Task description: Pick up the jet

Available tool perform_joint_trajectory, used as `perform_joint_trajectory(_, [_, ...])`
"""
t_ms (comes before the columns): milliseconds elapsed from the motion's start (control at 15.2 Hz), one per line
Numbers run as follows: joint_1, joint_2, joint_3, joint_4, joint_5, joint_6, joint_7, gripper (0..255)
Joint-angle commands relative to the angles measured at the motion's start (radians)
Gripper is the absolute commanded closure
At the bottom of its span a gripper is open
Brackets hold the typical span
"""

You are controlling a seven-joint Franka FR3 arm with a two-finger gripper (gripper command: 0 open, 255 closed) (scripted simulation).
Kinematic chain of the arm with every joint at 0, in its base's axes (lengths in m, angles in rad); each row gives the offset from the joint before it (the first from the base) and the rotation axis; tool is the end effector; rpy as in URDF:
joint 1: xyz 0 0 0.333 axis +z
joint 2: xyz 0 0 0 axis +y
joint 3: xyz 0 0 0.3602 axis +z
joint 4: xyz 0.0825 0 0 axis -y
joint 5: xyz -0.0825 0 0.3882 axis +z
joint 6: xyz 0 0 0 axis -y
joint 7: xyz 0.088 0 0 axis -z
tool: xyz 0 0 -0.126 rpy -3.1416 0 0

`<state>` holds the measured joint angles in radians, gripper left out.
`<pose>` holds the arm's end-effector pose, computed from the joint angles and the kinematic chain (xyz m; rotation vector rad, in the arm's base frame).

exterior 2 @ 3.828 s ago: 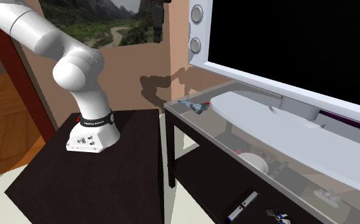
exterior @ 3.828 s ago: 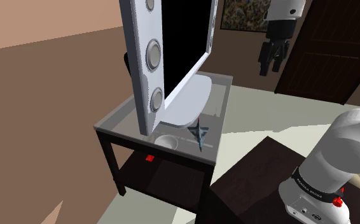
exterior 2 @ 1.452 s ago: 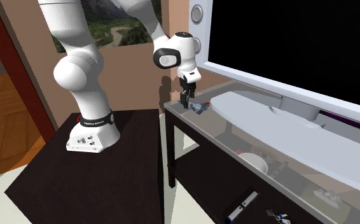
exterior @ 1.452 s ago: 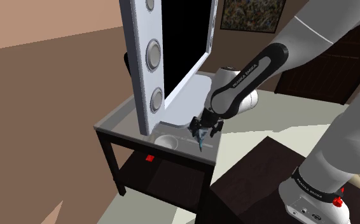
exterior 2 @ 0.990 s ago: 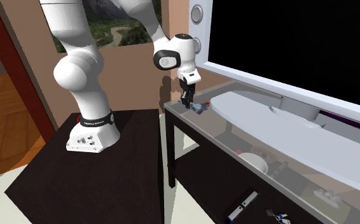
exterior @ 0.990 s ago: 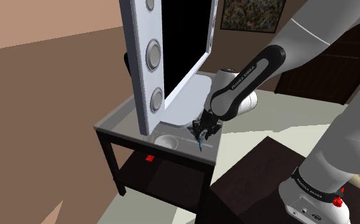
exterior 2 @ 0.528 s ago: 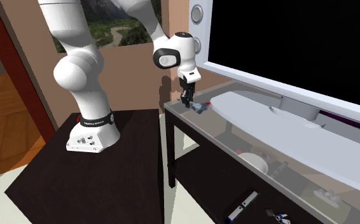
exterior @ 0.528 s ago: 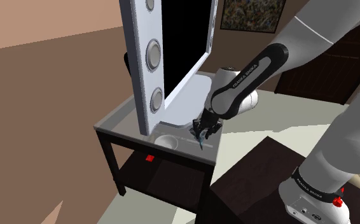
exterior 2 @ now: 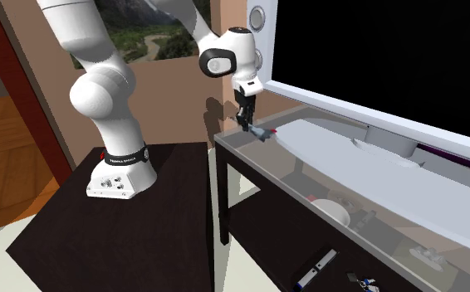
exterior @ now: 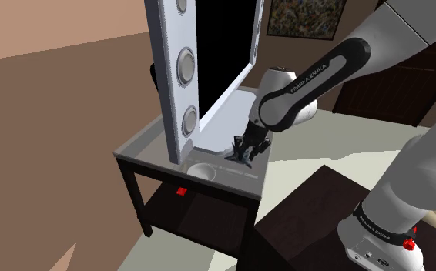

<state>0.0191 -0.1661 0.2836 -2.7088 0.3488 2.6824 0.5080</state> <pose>0.3965 0.1130 0.3122 -2.8713 0.7462 -0.1138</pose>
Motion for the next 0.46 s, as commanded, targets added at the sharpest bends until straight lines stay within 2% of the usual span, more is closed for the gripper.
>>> perform_joint_trajectory(0, [-0.001,-0.029,-0.001,0.005,-0.005,-0.034,0.007,255])
perform_joint_trajectory(264, [-0.005,-0.084,-0.005,0.019,-0.015,-0.103,0.019,255])
perform_joint_trajectory(396, [-0.005,-0.086,-0.005,0.020,-0.015,-0.106,0.019,255])
